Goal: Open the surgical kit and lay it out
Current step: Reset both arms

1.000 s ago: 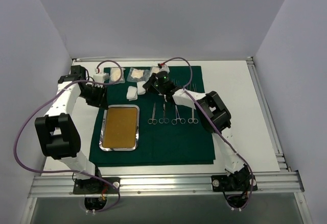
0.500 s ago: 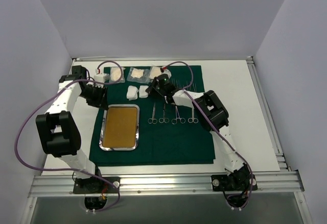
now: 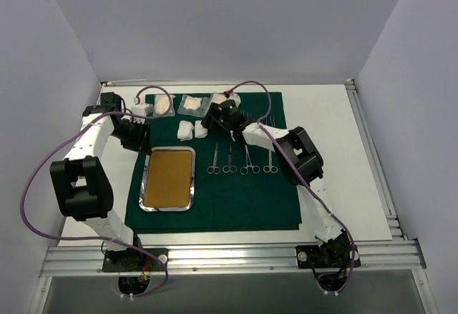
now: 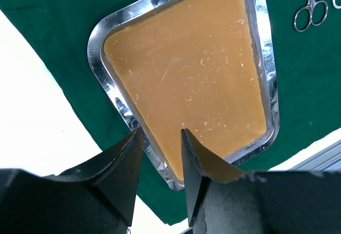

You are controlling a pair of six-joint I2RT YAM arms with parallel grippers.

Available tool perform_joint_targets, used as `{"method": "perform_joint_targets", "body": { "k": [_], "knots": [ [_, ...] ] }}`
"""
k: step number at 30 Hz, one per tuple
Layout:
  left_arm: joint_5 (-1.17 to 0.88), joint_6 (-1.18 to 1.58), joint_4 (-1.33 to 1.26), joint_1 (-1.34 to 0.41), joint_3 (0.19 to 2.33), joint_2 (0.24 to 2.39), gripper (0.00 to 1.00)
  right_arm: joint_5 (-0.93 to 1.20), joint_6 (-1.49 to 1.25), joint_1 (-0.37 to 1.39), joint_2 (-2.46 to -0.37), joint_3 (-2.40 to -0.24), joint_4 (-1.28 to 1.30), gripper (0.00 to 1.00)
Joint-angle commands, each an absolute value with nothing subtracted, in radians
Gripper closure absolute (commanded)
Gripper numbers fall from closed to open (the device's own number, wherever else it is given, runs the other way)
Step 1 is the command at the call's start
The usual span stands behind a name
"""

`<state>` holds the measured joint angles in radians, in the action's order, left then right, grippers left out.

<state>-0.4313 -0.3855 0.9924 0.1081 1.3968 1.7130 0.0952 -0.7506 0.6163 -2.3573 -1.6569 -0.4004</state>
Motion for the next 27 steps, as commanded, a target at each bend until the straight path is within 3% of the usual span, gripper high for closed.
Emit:
{"method": "perform_joint_targets", "body": {
  "k": [1,6,7,15,23,27],
  "knots": [
    [-0.449,-0.399,1.012,0.117,1.414,1.661,0.56,0.008,-0.672,0.632,-2.223,-1.649,-0.305,0.39],
    [-0.431,-0.397,1.017,0.118,1.41,1.635,0.56,-0.106,-0.563,0.676,-2.073,-1.67,-0.186,0.19],
    [-0.423,-0.396,1.011,0.118,1.405,1.622,0.56,-0.124,-0.543,0.68,-2.047,-1.667,-0.167,0.0],
    [-0.373,-0.371,0.97,0.126,1.347,1.523,0.53,-0.225,-0.448,0.528,-1.68,-1.41,-0.003,0.0],
    [-0.261,-0.325,0.887,0.144,1.261,1.453,0.5,-0.195,-0.476,0.059,-1.341,-1.036,0.052,0.0],
    [-0.227,-0.289,0.829,0.182,1.233,1.447,0.49,-0.187,-0.468,-0.092,-1.24,-0.927,0.04,0.0]
  ]
}}
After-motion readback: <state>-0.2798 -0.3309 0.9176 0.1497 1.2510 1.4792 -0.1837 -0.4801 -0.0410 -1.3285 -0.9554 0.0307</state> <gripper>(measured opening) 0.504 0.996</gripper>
